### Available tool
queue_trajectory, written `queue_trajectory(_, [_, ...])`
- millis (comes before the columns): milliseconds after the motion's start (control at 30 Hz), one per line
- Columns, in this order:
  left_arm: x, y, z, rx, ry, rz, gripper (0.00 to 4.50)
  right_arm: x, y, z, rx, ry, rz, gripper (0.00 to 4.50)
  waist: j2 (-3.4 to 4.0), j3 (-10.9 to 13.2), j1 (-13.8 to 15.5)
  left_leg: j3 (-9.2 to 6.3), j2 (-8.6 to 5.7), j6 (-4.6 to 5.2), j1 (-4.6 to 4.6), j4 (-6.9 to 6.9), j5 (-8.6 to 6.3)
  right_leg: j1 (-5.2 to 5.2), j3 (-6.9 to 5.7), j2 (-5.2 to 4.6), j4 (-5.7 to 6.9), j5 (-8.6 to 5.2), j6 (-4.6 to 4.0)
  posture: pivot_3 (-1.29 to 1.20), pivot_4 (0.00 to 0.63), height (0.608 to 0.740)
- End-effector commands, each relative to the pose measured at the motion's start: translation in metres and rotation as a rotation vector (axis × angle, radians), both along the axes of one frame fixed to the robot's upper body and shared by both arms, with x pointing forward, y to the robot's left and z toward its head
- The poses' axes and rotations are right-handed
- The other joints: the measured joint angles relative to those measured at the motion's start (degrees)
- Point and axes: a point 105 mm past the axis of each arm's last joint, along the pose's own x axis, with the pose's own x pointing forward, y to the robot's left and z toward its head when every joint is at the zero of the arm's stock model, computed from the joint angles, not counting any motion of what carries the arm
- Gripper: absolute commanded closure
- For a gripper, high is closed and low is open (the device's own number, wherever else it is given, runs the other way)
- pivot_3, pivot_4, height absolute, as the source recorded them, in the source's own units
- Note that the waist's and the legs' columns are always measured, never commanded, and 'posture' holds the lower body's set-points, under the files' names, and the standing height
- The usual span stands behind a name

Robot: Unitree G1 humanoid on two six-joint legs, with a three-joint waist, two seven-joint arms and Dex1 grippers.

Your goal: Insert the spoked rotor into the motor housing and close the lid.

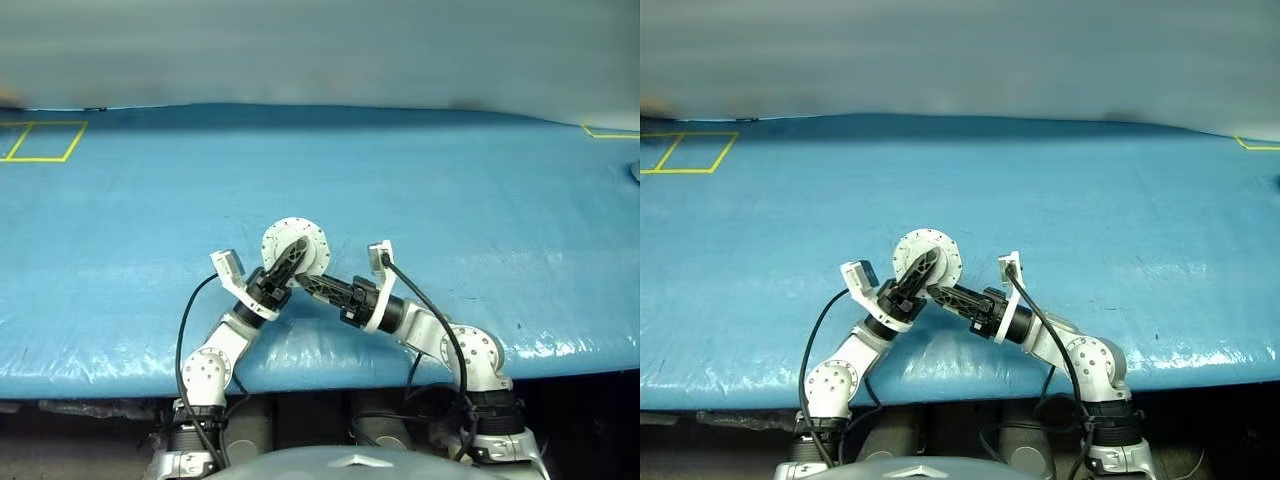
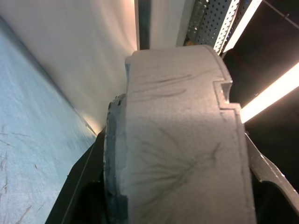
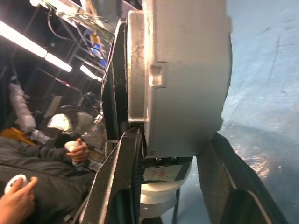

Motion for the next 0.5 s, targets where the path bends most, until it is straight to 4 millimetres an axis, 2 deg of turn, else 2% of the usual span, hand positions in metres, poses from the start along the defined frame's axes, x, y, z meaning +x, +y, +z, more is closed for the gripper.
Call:
queue_trajectory(33, [0.011,0.000,-0.022,0.070,0.132,0.153,2.07,0.018,-0.007,0.012,-0.038,-0.128,-0.143,1.58,0.00,0.00,-0.03,0.01,0.00,0.00,0.00,0.02,0.00,-0.01,0.01,0.00,0.03,0.00,0.00,0.00,0.150,0.740])
queue_trajectory(67, [0.011,0.001,-0.025,0.079,0.149,0.181,2.07,0.022,-0.009,0.010,-0.066,-0.148,-0.174,1.58,-0.01,0.00,-0.05,0.03,0.00,0.00,0.02,0.03,0.00,-0.03,0.05,0.01,0.09,0.00,0.00,0.00,0.150,0.740])
queue_trajectory(133, [0.010,0.004,-0.032,0.095,0.197,0.262,2.07,0.034,-0.017,-0.007,-0.207,-0.149,-0.263,1.58,0.00,0.00,-0.19,0.06,-0.01,-0.01,0.01,0.04,0.00,-0.12,0.09,0.01,0.22,-0.01,-0.01,0.00,0.150,0.740])
queue_trajectory(233, [0.008,0.014,-0.042,0.127,0.259,0.386,2.07,0.044,-0.028,-0.016,-0.278,-0.130,-0.350,1.58,-0.09,-0.02,-0.09,0.11,-0.01,-0.01,0.10,0.04,0.00,-0.16,0.18,0.01,0.42,-0.05,-0.07,0.00,0.150,0.740])
queue_trajectory(333, [0.005,0.024,-0.034,0.117,0.205,0.410,2.07,0.047,-0.031,-0.016,-0.304,-0.160,-0.378,1.58,-0.08,-0.03,-0.13,0.11,0.07,-0.01,0.21,0.05,0.00,-0.16,0.20,0.10,0.52,-0.10,-0.14,0.00,0.150,0.740])
queue_trajectory(367, [0.006,0.027,-0.033,0.165,0.187,0.414,2.07,0.048,-0.032,-0.015,-0.301,-0.166,-0.386,1.58,-0.08,-0.02,-0.20,0.11,0.11,-0.01,0.21,0.05,0.00,-0.16,0.20,0.14,0.55,-0.11,-0.16,0.00,0.150,0.740])
queue_trajectory(400, [0.010,0.032,-0.033,0.191,0.190,0.432,2.07,0.048,-0.032,-0.014,-0.297,-0.168,-0.388,1.58,-0.08,-0.02,-0.21,0.11,0.15,-0.01,0.21,0.10,0.00,-0.16,0.20,0.19,0.57,-0.12,-0.18,0.00,0.150,0.740])
queue_trajectory(500, [0.038,0.064,-0.024,0.208,0.185,0.587,2.07,0.047,-0.032,-0.012,-0.291,-0.175,-0.374,1.58,-0.09,0.01,0.00,0.04,0.22,-0.01,0.16,0.24,0.00,-0.15,0.20,0.29,0.61,-0.12,-0.19,0.00,0.150,0.740])
